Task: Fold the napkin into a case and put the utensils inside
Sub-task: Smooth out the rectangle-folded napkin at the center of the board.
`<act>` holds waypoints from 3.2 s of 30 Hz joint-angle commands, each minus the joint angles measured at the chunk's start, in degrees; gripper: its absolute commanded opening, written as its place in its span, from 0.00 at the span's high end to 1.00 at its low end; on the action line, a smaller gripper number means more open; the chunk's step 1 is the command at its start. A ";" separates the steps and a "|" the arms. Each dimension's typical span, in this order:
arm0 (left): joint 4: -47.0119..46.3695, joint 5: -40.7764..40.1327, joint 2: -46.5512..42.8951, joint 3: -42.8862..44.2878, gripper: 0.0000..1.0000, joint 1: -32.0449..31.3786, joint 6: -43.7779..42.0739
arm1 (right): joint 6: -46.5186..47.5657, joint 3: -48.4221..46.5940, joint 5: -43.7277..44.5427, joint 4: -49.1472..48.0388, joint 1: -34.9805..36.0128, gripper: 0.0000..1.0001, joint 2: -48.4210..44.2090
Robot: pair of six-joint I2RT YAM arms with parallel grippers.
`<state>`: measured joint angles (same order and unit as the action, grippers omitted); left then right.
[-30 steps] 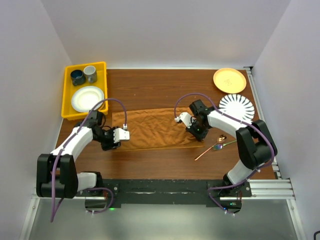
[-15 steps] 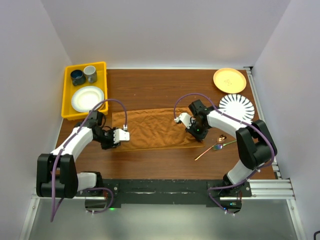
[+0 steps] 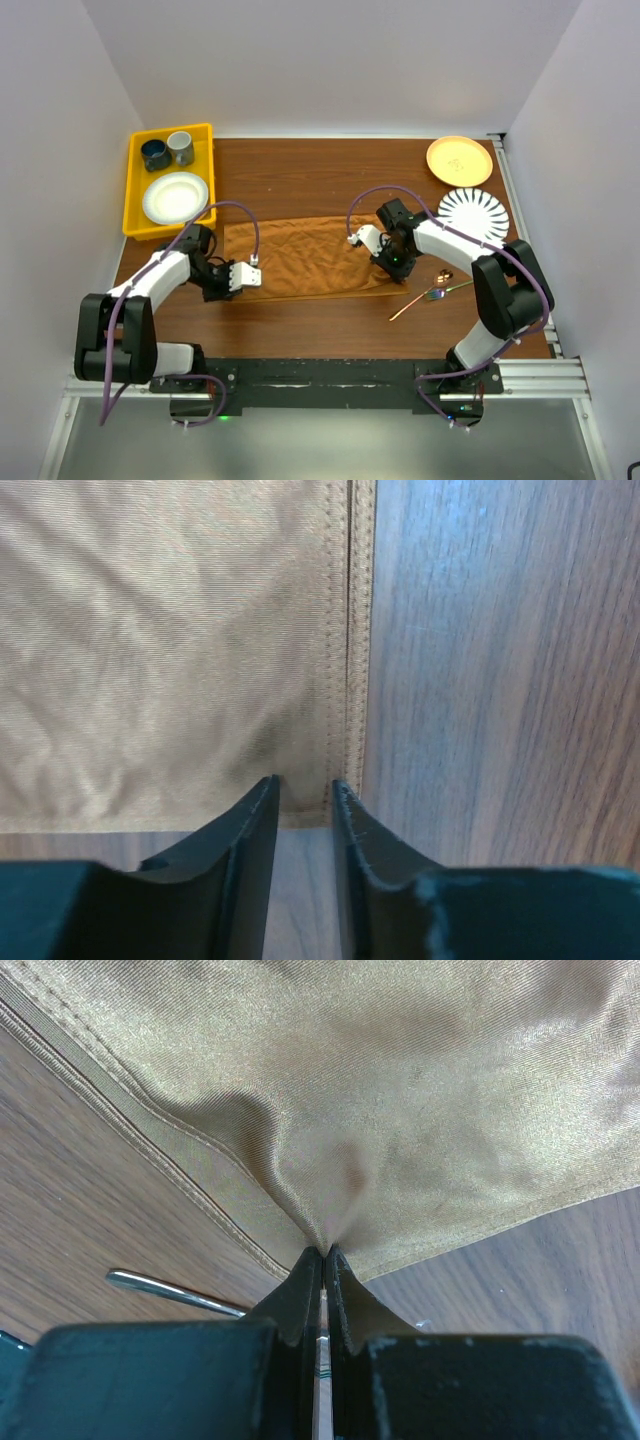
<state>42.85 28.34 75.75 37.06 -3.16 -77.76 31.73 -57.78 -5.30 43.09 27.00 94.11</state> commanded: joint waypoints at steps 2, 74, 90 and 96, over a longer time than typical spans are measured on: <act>0.04 -0.30 1.25 -0.23 0.71 -0.36 -1.87 | -0.17 -1.99 -0.32 0.85 0.24 1.00 -1.29; 3.99 -0.12 -1.30 2.32 0.94 -0.27 -1.43 | 1.59 0.47 -4.28 8.77 4.72 0.89 1.43; 6.38 9.11 -0.87 13.57 0.59 1.06 6.20 | -1.49 -11.39 -8.85 15.45 4.64 0.58 -1.56; 0.41 5.51 0.90 10.23 0.63 -2.02 9.90 | -5.62 -9.11 -3.58 9.03 4.64 0.78 2.65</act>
<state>48.21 34.04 75.88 48.90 -3.55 -71.99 29.69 -67.92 -11.49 55.20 31.75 94.15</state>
